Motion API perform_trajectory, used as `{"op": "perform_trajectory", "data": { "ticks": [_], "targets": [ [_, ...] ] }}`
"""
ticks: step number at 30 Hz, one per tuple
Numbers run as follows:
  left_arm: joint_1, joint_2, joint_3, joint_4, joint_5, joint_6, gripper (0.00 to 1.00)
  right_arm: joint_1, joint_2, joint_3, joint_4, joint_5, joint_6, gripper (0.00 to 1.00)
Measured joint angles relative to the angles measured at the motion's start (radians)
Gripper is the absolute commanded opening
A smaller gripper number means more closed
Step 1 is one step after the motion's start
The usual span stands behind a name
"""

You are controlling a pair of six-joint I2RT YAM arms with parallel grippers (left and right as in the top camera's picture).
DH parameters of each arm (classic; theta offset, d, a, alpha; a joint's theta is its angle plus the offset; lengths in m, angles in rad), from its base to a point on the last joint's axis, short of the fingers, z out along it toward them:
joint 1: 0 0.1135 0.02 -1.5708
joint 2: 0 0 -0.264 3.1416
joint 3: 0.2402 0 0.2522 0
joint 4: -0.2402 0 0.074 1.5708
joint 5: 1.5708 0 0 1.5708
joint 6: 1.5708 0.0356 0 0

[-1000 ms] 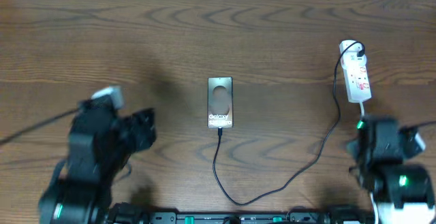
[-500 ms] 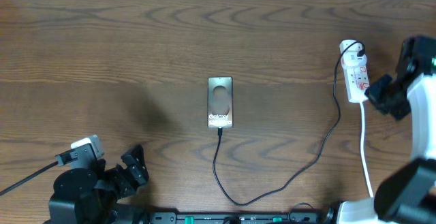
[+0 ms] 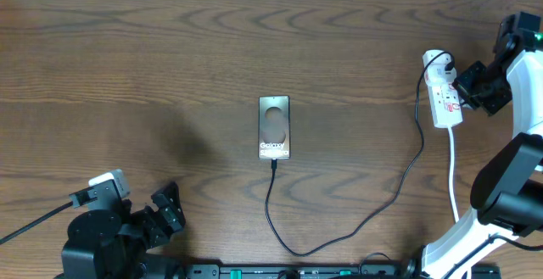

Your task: Plug charger to phone and switch on socket

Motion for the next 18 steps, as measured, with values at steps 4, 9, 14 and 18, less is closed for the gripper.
{"op": "perform_trajectory", "data": {
  "ticks": [4,9,14,18],
  "targets": [
    [0.000,-0.002,0.000,0.000,0.000,0.000,0.94,-0.006,0.052,0.005,0.034,-0.016,0.009,0.01],
    [0.000,-0.103,0.000,0.000,0.000,0.000,0.94,-0.025,0.073,0.005,0.102,-0.039,0.012,0.01],
    [0.000,-0.259,0.000,0.000,-0.001,0.000,0.94,-0.028,0.073,0.005,0.154,-0.042,0.019,0.01],
    [0.000,-0.353,0.000,-0.002,-0.003,0.000,0.94,-0.028,0.073,0.005,0.181,-0.043,0.034,0.01]
  ]
}}
